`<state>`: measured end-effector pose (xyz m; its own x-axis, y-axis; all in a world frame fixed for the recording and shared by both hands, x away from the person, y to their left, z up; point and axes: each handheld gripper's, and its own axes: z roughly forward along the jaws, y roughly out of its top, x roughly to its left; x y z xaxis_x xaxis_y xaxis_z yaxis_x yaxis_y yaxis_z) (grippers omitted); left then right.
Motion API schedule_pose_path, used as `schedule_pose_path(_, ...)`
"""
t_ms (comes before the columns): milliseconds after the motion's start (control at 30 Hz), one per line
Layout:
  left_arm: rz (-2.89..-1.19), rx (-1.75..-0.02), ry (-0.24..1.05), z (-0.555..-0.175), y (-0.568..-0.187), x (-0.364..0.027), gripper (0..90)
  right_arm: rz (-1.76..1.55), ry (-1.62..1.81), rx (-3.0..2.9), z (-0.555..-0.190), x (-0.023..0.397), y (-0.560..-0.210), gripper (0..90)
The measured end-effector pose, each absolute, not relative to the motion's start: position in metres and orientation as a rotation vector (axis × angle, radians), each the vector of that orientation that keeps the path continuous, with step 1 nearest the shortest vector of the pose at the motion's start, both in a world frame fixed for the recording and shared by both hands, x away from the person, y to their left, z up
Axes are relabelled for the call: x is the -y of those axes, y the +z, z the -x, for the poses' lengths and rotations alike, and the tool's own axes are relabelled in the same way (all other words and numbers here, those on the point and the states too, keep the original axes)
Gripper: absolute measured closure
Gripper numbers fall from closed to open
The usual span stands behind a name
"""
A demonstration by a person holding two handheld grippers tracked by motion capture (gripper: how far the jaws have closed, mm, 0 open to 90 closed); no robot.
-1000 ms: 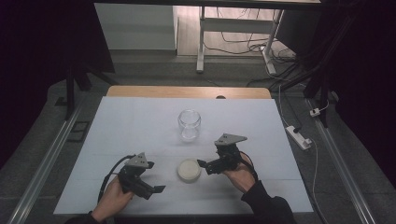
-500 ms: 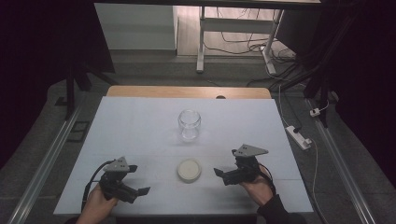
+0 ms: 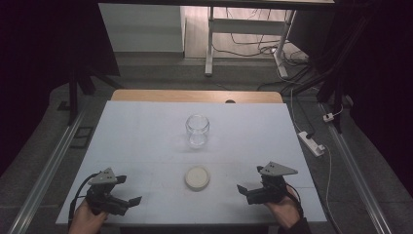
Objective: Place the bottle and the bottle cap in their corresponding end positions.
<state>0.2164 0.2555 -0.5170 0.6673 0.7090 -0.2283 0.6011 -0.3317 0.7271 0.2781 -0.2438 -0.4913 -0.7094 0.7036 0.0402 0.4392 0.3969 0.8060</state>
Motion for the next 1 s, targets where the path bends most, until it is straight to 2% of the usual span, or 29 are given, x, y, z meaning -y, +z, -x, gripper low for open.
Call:
schedule_pose_path(567,-1.995,-1.130,0.225,-0.193,-0.522,-0.284,0.0,-1.145,1.130,-2.287,-0.251,0.288,-0.493,0.0)
schedule_pose_path(1000,-2.010,-1.204,0.252,-0.185,-0.525,-0.292,0.0,-1.214,1.062,-2.278,-0.238,0.304,-0.496,0.0)
